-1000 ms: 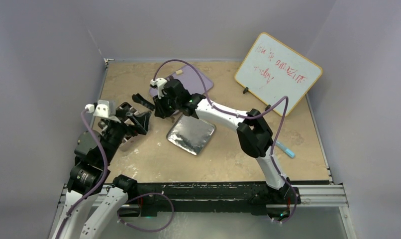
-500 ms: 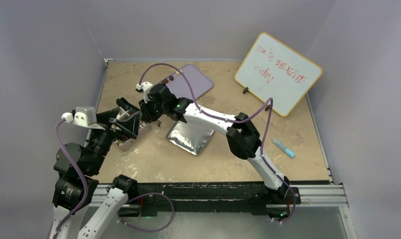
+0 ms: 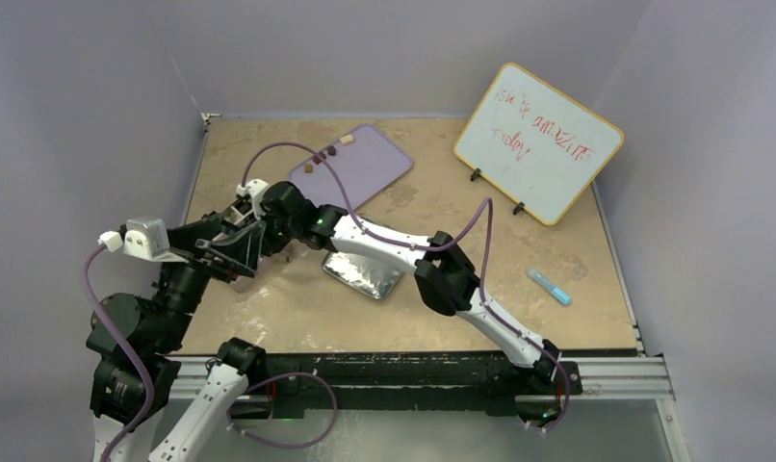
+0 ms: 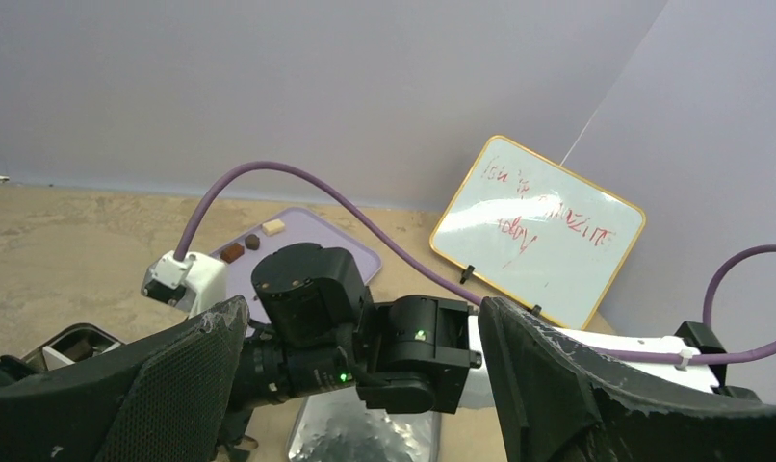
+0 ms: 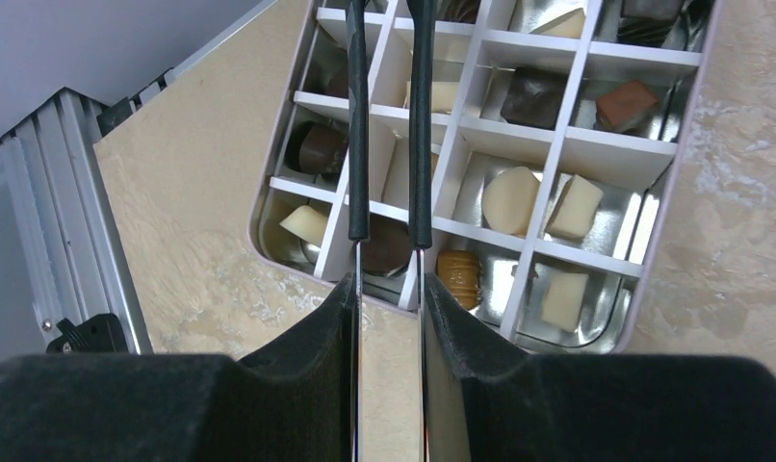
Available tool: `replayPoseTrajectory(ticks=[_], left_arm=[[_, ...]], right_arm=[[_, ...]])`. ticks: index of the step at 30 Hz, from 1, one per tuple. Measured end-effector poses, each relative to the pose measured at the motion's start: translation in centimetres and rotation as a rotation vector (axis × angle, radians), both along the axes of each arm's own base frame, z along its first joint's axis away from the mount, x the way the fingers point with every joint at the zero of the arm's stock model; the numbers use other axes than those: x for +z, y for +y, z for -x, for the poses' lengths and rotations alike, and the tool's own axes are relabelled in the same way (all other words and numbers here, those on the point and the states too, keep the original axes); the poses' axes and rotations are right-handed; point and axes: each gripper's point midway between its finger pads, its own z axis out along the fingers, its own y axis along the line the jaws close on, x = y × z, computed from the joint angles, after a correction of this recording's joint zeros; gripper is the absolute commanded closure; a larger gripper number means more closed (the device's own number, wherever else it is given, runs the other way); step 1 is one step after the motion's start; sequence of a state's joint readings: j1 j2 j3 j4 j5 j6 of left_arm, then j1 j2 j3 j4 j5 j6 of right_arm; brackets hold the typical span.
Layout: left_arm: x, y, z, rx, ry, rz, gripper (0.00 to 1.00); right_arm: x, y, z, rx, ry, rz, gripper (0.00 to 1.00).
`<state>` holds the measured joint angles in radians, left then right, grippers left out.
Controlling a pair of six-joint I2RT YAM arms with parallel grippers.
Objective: Pack the chocolate
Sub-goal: Place the fake chocolate in the packing box.
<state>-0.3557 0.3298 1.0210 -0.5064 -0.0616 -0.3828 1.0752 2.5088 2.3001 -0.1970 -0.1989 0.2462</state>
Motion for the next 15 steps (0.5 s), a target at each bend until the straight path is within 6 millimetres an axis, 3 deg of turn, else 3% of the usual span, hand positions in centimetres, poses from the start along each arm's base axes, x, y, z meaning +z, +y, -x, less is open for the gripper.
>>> replayPoseTrajectory(ticks=[7,15], left_arm=[[0.4,0.5,0.9,0.007,-0.019,0.009,0.12],[0.1,0.6,1.1,0.011,-0.013,0.008,0.12]], right_arm=[[-0.7,1.2,1.1,0.01,-0.03,0.011,0.76],[-1.4,3.1,0.5,-0.002,-0.094,-0.015,0.74]])
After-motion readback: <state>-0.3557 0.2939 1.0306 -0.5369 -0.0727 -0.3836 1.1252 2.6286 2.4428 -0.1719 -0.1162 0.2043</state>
